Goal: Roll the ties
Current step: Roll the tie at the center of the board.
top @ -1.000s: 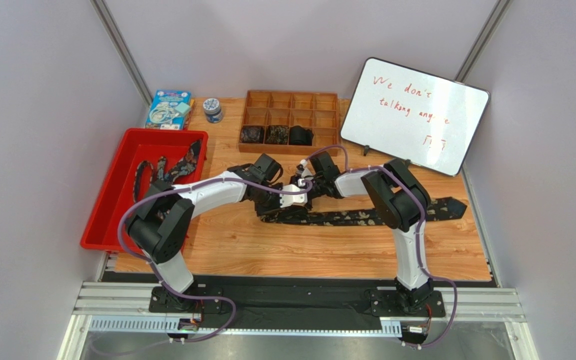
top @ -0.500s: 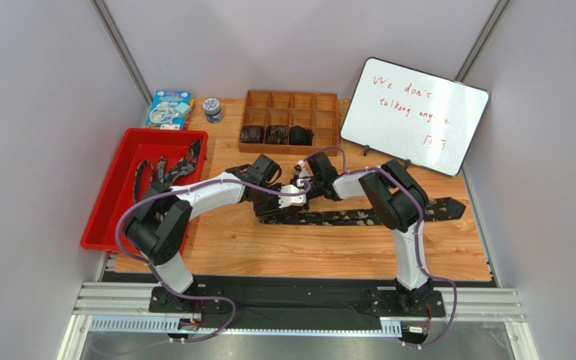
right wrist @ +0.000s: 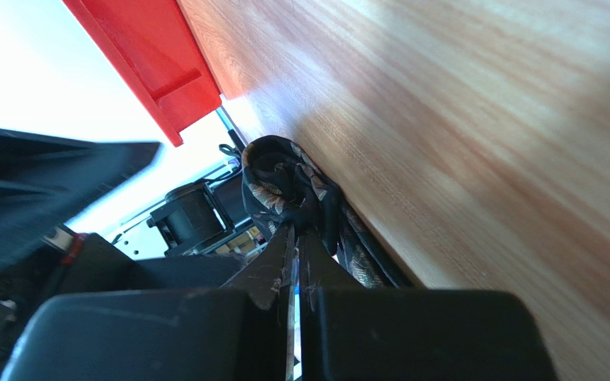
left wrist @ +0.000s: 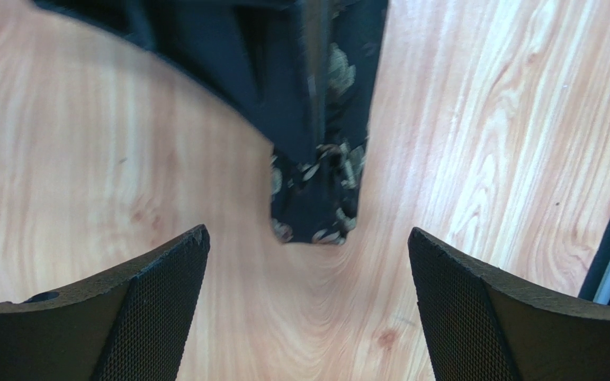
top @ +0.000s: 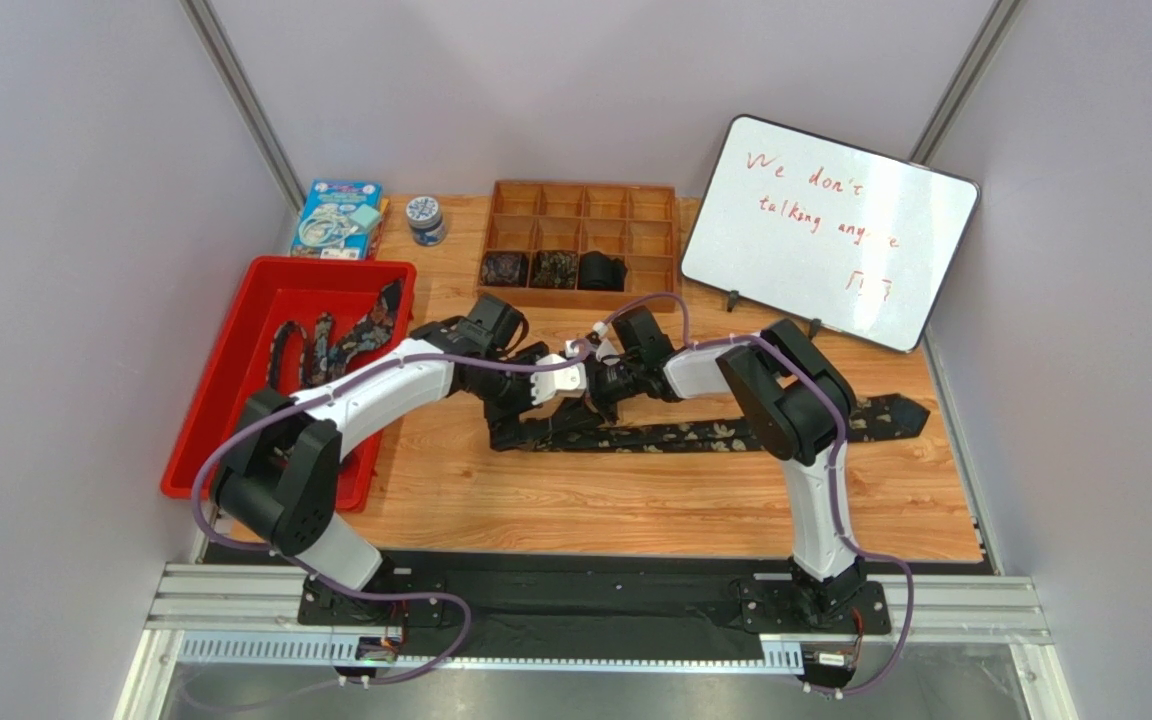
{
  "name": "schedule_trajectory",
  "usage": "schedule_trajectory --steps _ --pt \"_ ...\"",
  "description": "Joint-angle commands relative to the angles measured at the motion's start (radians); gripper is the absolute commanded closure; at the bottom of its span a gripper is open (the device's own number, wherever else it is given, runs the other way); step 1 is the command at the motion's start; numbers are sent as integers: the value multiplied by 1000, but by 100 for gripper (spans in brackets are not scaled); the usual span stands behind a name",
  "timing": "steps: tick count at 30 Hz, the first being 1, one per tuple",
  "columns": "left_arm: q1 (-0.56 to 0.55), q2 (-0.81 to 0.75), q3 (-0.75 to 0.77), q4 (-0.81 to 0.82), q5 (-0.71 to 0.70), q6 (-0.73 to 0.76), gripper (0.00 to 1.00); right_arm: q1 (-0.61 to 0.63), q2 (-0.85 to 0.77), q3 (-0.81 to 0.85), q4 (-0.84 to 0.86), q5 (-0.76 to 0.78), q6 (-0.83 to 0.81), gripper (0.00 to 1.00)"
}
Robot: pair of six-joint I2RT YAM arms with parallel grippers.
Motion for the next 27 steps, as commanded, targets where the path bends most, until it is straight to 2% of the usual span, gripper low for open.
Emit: schedule_trajectory --steps 1,7,10,16,20,25,27 --pt "-47 44 27 17 7 -9 1 6 -25 16 0 33 -17 100" --pt "-107 128 49 92 -121 -64 0 8 -41 13 -3 30 -7 100" --pt "-112 165 55 111 -159 -85 4 9 -45 10 -3 24 0 100" --pt "-127 203 53 128 -191 -87 28 16 -65 -9 8 16 31 100" --pt "-127 217 53 126 -202 -110 52 16 -73 -10 2 7 51 100" --pt "-127 191 29 121 -184 -95 71 11 -90 -18 -20 10 46 100" --pt "-127 180 15 115 -172 -78 76 -1 -90 -15 -55 22 20 100"
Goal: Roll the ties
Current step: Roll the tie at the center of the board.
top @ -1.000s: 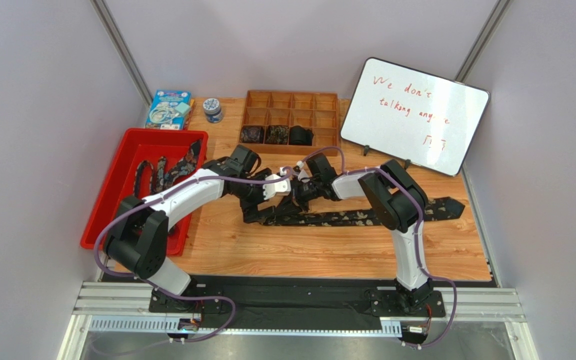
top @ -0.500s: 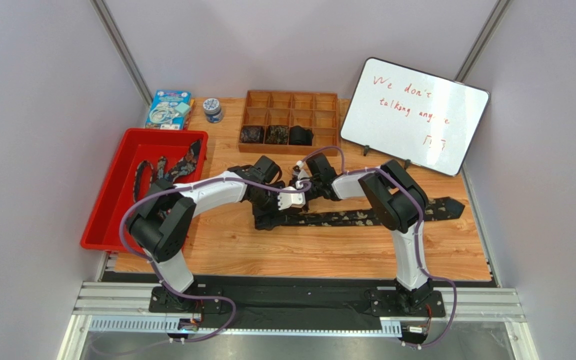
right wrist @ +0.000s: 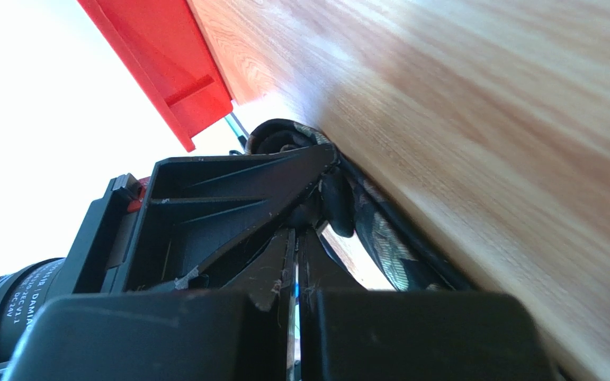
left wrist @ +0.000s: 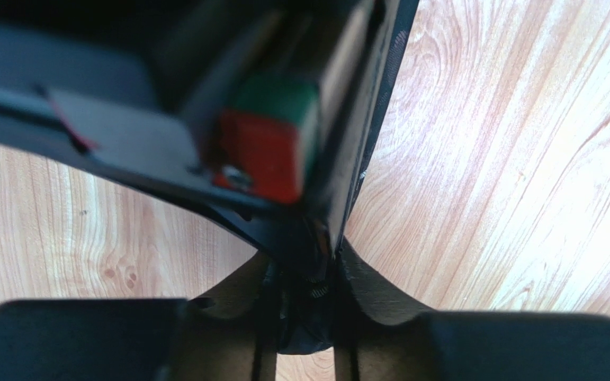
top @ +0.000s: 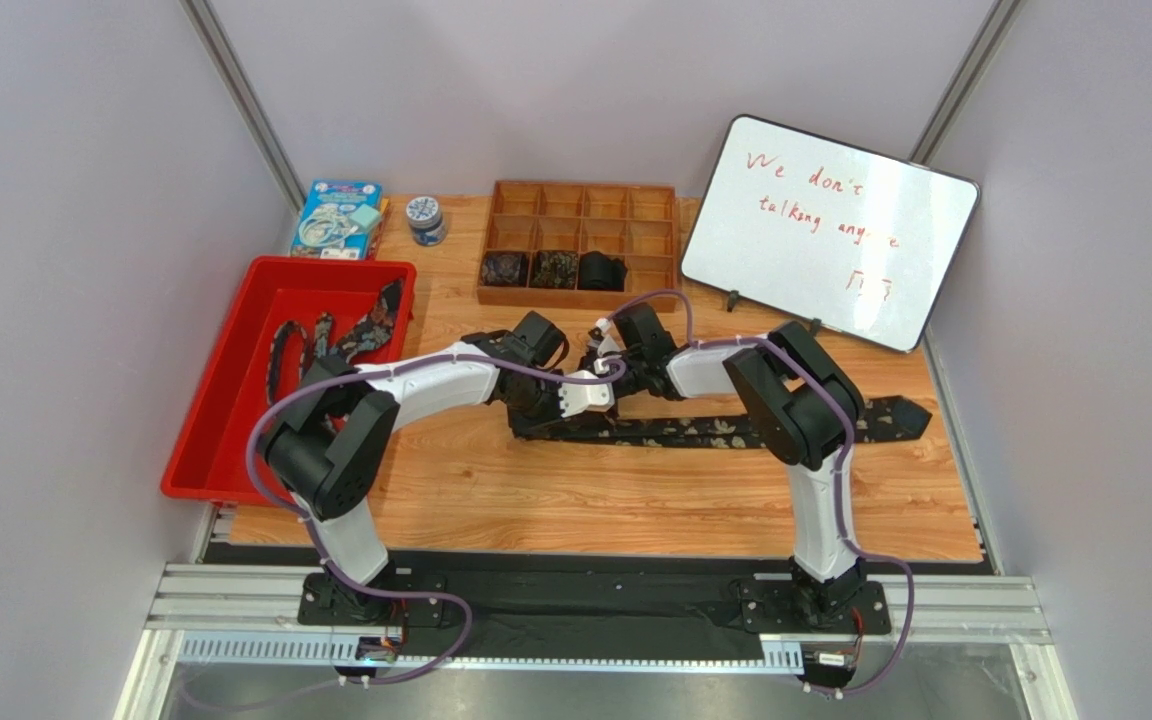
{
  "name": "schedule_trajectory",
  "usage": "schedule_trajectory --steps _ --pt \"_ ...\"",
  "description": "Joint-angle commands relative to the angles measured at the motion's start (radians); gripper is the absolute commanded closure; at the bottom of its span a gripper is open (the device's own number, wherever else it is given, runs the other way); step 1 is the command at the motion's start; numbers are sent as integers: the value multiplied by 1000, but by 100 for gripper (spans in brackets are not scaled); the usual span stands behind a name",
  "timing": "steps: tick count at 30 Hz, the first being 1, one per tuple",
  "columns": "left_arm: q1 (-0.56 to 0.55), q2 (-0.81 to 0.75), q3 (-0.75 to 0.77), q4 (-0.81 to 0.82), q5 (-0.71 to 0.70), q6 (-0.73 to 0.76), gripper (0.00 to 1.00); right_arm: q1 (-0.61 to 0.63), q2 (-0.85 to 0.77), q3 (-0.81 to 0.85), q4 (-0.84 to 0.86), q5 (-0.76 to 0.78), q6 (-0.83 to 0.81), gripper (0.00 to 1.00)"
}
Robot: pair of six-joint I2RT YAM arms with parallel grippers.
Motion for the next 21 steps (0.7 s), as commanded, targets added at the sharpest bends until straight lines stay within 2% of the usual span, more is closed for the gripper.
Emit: schedule_trajectory --steps 1,3,6,7,10,18,21 --pt "-2 -30 -23 10 17 43 77 -9 -43 -4 -63 10 -51 100" --pt "-2 -37 -40 7 22 59 76 -25 -35 -2 -103 37 -86 100" --pt "6 -49 -42 -9 43 89 65 -37 -14 -4 -147 63 -140 100" --pt "10 -58 -39 -17 72 97 56 -40 -9 -2 -155 79 -152 100" --pt "30 -75 -26 -45 114 117 40 -51 14 1 -163 80 -172 100" --pt "92 -130 -14 -66 209 126 28 -69 35 -30 -160 91 -209 100" --pt "98 -144 -29 -34 211 112 27 -75 48 -36 -167 93 -231 100"
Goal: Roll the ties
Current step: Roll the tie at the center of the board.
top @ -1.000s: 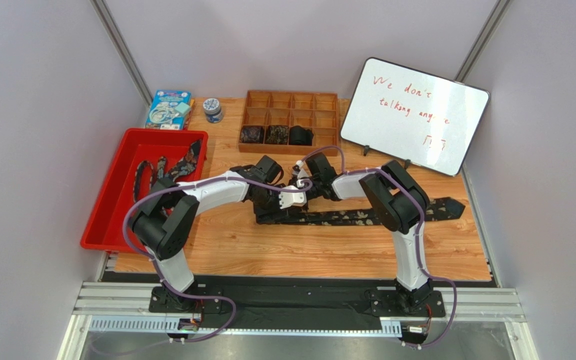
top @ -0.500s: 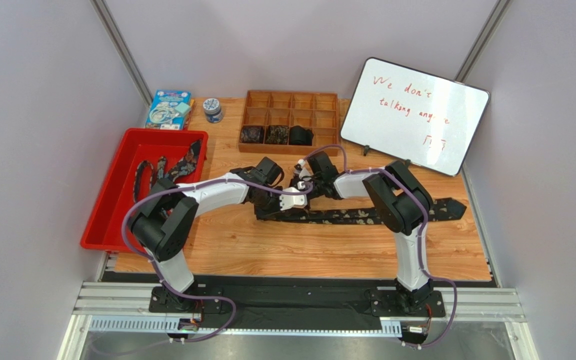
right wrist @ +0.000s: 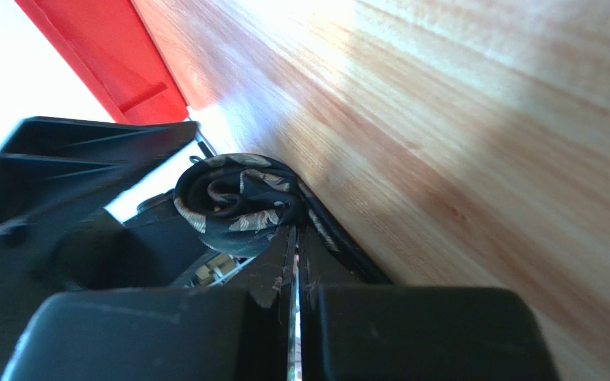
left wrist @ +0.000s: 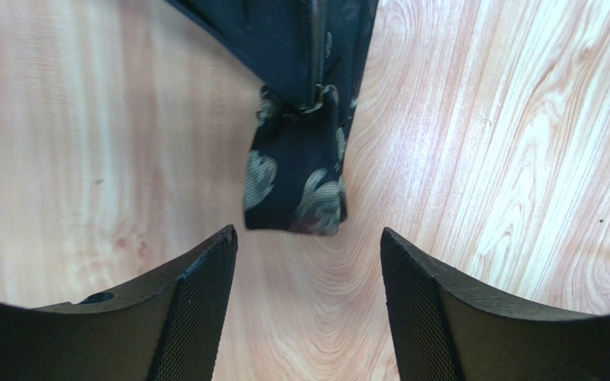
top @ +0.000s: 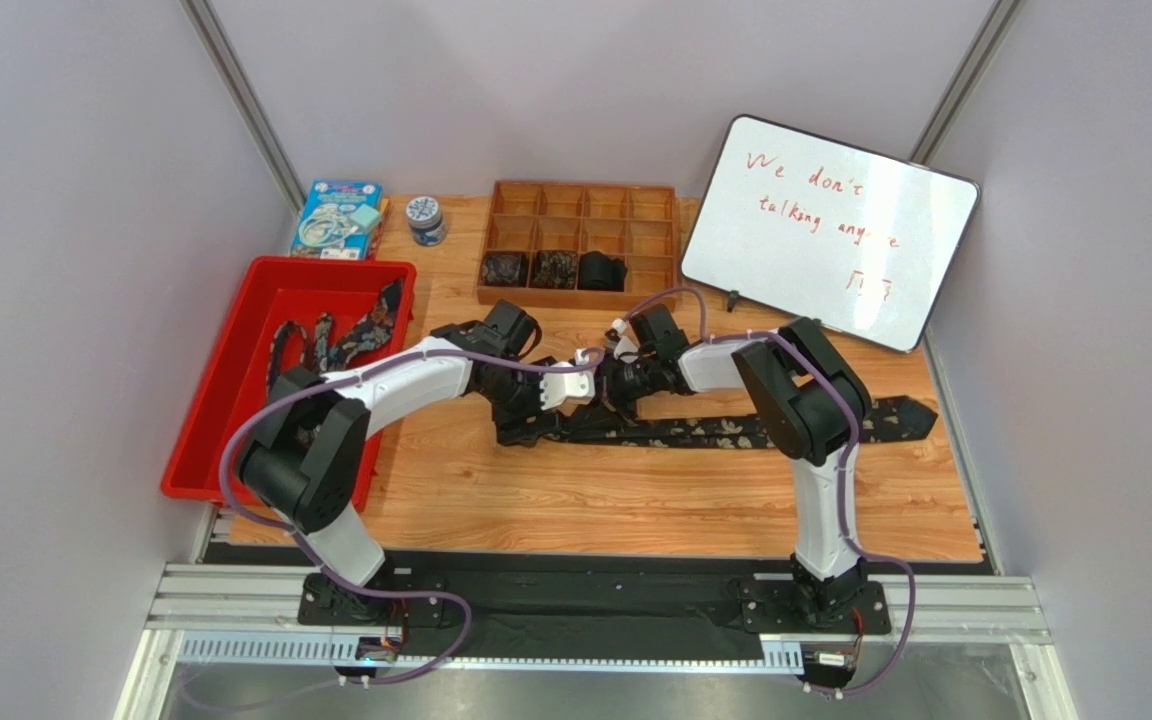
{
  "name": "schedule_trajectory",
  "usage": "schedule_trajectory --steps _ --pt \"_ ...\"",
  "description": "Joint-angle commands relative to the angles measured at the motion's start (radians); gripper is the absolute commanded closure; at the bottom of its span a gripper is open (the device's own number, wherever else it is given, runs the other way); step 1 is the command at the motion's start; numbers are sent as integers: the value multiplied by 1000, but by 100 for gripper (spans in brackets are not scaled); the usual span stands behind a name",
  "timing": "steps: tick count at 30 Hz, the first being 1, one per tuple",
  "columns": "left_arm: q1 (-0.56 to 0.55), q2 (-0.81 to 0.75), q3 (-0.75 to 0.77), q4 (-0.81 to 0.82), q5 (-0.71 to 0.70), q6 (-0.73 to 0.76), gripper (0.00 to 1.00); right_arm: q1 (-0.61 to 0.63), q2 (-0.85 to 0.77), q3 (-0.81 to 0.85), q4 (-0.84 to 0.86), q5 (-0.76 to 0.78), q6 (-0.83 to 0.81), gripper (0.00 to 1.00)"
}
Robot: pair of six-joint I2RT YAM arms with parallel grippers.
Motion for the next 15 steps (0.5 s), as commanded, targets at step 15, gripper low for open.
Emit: schedule_trajectory --steps 15 --pt "9 -19 29 69 101 -17 30 -8 27 -14 -140 157 -204 100"
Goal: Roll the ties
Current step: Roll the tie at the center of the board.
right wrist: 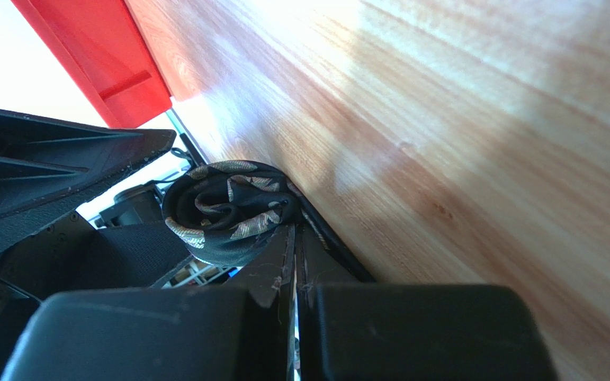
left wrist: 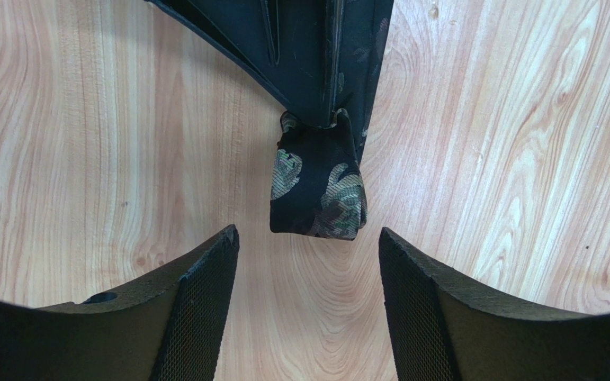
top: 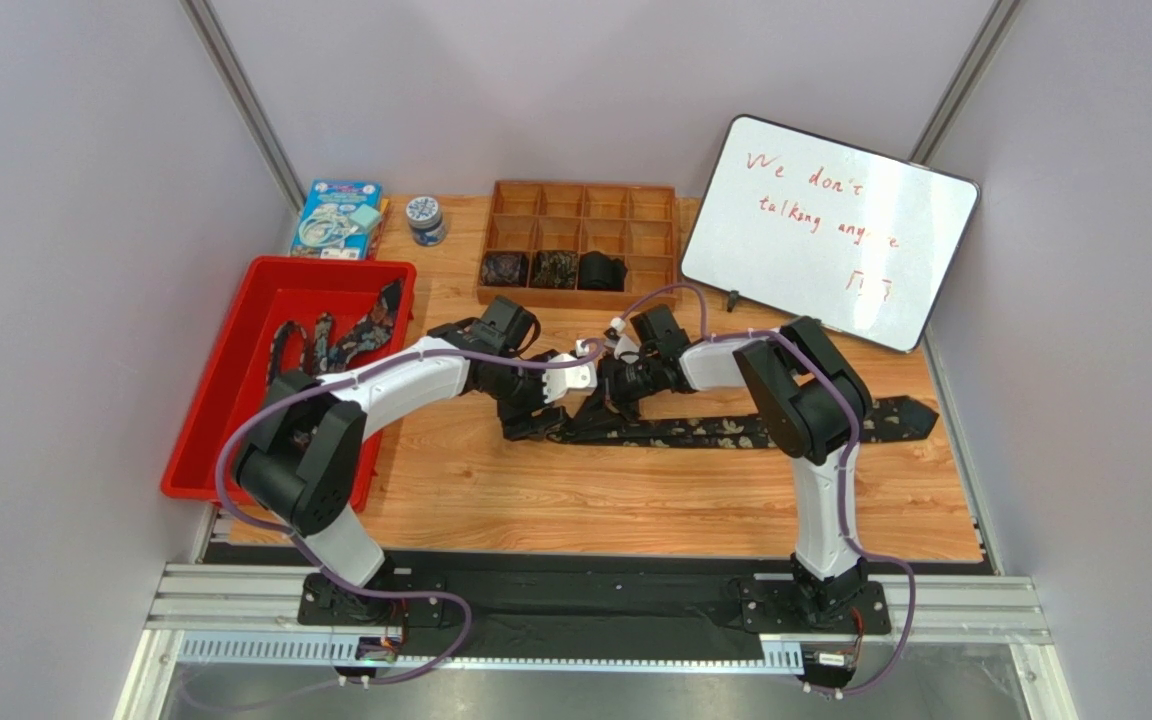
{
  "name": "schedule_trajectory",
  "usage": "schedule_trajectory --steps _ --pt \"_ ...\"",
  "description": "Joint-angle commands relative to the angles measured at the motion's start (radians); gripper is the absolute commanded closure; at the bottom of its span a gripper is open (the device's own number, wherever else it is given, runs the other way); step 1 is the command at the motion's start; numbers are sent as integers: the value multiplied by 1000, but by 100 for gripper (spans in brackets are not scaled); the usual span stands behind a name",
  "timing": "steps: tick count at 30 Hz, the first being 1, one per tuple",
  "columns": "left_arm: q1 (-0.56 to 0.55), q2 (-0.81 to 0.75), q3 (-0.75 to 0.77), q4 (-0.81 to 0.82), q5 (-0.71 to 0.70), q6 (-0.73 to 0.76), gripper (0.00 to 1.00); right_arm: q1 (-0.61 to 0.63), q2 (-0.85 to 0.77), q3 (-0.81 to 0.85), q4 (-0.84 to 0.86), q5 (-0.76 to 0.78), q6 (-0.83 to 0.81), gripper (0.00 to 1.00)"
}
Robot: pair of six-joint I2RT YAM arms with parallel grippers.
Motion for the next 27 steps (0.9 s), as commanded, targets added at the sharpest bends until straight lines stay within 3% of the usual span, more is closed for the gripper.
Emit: schedule_trajectory --steps 1,7,14,19,27 --pt "-2 5 35 13 41 16 30 -1 22 -16 -110 160 -114 100" --pt "-40 66 97 -56 13 59 35 2 36 -16 -121 175 -129 100" --pt "-60 83 105 -92 15 79 51 2 45 -30 -96 168 -111 100" --pt "-70 88 118 -89 0 55 57 2 48 -42 -50 134 -77 100" --pt "-125 163 216 -100 -22 -7 58 7 33 -56 3 92 -36 100"
